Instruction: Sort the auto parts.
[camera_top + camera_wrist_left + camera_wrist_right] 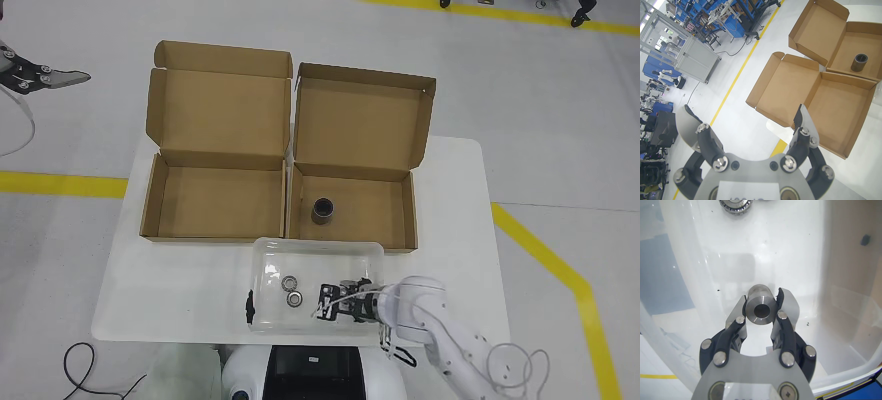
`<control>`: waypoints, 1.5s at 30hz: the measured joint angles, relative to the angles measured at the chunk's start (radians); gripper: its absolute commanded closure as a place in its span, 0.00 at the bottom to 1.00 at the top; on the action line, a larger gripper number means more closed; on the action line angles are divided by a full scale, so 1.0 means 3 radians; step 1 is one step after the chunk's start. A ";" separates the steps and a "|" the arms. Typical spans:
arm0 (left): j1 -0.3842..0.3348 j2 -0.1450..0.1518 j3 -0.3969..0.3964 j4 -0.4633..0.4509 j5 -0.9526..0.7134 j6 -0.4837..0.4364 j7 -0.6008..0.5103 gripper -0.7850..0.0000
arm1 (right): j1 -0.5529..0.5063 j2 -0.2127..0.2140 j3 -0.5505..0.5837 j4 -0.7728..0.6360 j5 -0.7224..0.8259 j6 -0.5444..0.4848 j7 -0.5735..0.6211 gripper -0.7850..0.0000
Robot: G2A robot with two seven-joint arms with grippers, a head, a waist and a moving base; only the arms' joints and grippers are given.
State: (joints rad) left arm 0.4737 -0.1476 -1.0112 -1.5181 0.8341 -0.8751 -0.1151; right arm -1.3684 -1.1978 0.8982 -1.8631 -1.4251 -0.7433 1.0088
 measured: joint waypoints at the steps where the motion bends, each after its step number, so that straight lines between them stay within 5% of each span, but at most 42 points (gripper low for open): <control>1: 0.0000 0.0000 0.0000 0.0000 0.0000 0.0000 0.0000 0.00 | 0.0003 0.0002 0.0003 -0.0011 0.0007 0.0004 -0.0023 1.00; 10: 0.0000 0.0000 0.0000 0.0000 0.0000 0.0000 0.0000 0.00 | 0.0027 0.0029 0.0070 -0.0223 -0.0051 0.0079 -0.0453 1.00; 30: 0.0000 0.0000 0.0000 0.0000 0.0000 0.0000 0.0000 0.00 | 0.0382 0.0007 0.0357 -0.0240 0.0698 -0.0138 -0.2962 1.00; 45: 0.0000 0.0000 0.0000 0.0000 0.0000 0.0000 0.0000 0.00 | 0.0841 -0.0053 0.0469 -0.0301 0.1110 0.0051 -0.3439 1.00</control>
State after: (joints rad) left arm 0.4737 -0.1476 -1.0112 -1.5181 0.8341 -0.8751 -0.1151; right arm -1.1162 -1.2137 1.0388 -1.9533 -1.0920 -0.7280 -0.0230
